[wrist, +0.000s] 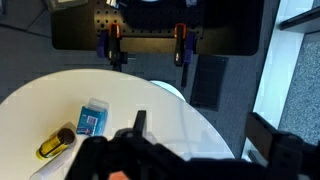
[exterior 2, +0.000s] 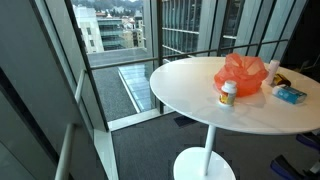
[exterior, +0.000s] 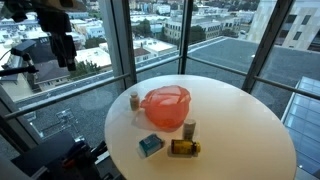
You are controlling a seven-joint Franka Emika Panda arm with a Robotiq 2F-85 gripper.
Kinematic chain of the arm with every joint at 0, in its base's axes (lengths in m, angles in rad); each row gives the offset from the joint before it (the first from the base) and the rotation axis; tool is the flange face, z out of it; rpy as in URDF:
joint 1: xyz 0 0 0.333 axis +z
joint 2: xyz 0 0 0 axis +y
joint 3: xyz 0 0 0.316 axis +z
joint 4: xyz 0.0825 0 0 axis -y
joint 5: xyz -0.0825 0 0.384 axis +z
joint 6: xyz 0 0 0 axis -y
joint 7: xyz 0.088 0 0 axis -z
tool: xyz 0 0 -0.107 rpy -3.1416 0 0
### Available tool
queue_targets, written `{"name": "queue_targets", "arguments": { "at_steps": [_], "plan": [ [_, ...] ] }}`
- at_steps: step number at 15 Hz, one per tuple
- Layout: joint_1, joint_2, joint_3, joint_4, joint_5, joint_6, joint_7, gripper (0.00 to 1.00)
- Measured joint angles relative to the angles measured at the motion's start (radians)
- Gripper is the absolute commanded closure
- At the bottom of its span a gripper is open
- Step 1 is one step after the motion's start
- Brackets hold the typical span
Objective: Place the blue box in the plastic bag
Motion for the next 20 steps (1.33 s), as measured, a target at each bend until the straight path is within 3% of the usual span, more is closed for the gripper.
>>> {"name": "queue_targets", "arguments": {
  "at_steps": [8,15,20],
  "plan": [
    [-0.011,0.01,-0.001,0.0,-0.01,0.005,0.012,0.0],
    [-0.095,0.079,-0.024,0.019,-0.066,0.053,0.08,0.0],
    [-0.155,0.138,-0.093,0.02,-0.072,0.054,0.104,0.0]
  ]
}}
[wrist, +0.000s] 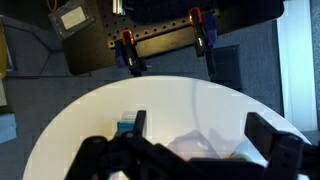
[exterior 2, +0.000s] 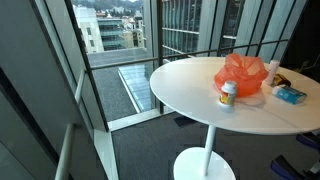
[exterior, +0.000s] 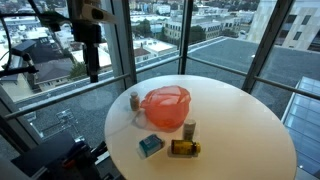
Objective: Place the blue box in the plastic bag
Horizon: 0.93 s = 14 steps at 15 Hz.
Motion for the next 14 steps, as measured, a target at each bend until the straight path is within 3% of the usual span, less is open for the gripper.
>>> {"name": "queue_targets", "arguments": {
  "at_steps": [8,14],
  "plan": [
    [-0.067,0.117,-0.18,-0.008,0.03,-0.002,-0.018,0.0],
    [-0.118,0.218,-0.224,-0.003,0.026,0.008,0.001,0.0]
  ]
}}
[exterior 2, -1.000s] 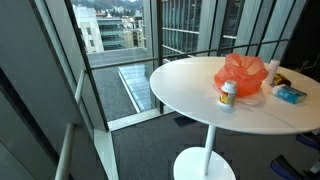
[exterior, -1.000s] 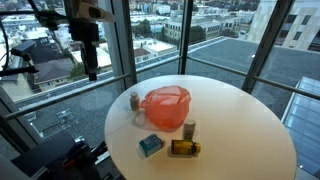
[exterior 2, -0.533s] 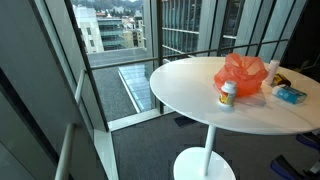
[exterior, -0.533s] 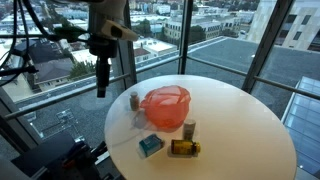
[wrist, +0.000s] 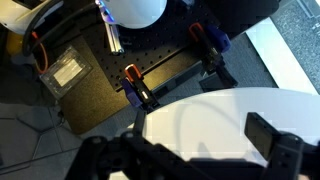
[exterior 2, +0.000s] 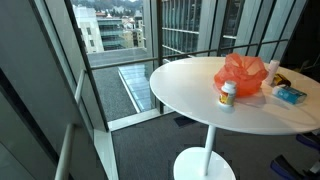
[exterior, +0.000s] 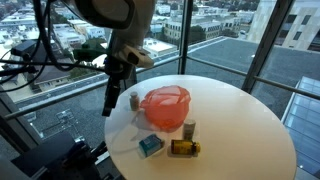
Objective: Place the blue box in the plastic bag
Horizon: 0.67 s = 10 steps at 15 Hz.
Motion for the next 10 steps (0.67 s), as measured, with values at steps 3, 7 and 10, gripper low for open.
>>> {"name": "queue_targets", "arguments": {
  "at_steps": [3,7,10],
  "plan": [
    [-0.017,0.017,-0.003,0.004,-0.021,0.018,0.012,0.0],
    [-0.017,0.016,-0.003,0.012,-0.025,0.019,0.023,0.0],
    [-0.016,0.017,-0.003,0.007,-0.026,0.036,0.023,0.0]
  ]
}}
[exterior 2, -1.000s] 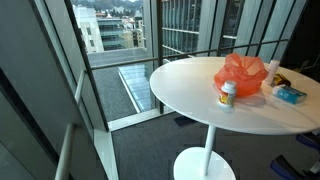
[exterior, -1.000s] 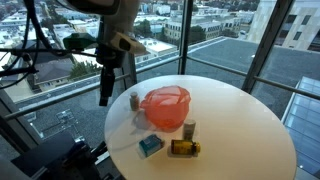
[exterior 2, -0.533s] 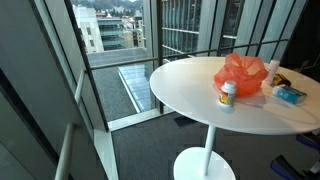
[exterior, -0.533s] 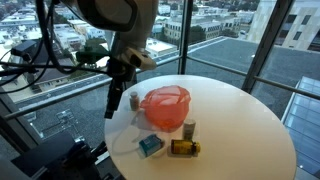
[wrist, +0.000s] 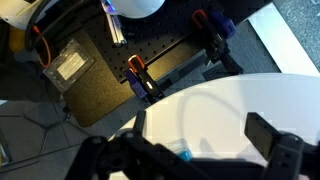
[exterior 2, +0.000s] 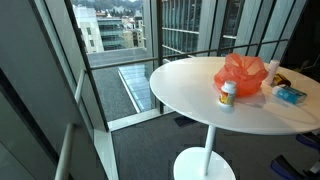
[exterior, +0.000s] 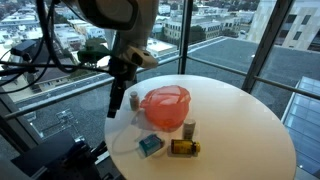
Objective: Place the blue box in the plastic bag
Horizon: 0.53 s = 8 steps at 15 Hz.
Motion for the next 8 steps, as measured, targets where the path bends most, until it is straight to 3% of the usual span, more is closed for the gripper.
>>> {"name": "queue_targets", "arguments": {
  "at_steps": [8],
  "plan": [
    [-0.001,0.067,-0.02,-0.042,-0.078,0.231,-0.039,0.0]
  ]
}}
